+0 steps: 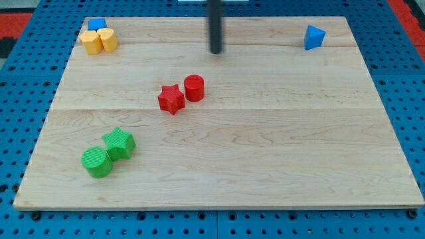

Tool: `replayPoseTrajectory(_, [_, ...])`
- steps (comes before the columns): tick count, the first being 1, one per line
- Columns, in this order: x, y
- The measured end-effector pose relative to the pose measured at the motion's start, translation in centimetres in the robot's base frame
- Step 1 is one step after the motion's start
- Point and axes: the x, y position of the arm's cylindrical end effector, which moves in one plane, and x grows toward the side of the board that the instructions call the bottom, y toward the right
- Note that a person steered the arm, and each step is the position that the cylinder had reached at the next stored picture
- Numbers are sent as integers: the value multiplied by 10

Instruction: Move the triangle to the down diagonally

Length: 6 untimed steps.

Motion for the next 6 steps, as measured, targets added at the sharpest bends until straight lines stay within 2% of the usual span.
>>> replayPoseTrajectory(1, [3,138])
replayPoseTrajectory(2, [-32,214])
replayPoseTrajectory(3, [-72,113])
replayPoseTrajectory(4, [-70,4])
replayPoseTrajectory(5, [-91,110])
replayPoseTrajectory(6, [-71,199])
